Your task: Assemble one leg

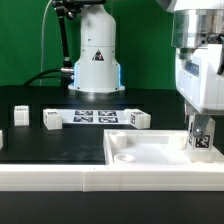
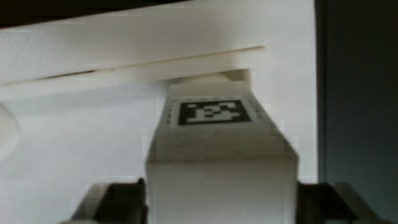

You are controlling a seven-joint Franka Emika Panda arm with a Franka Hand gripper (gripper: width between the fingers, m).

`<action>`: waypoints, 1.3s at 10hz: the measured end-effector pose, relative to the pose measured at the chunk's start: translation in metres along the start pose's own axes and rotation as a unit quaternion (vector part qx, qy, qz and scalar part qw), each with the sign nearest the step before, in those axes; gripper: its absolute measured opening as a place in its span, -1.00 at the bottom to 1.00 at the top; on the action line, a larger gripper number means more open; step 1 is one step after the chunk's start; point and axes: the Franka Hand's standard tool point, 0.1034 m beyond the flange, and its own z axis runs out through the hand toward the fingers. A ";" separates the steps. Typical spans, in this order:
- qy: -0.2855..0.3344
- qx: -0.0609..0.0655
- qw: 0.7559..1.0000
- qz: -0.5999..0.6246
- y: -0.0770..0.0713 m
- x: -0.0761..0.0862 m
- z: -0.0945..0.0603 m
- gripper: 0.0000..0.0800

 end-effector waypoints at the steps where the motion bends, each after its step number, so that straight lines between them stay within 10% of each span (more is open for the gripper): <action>1: 0.000 0.000 1.000 -0.012 0.000 0.000 0.000 0.37; 6: -0.003 0.003 0.972 -0.236 0.001 -0.009 0.000 0.62; 13: 0.000 0.009 0.819 -0.573 -0.001 -0.007 0.001 0.62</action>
Offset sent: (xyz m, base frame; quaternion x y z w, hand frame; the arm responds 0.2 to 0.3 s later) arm -0.0018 0.0110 0.0017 0.0114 -0.0176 -0.1934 0.9809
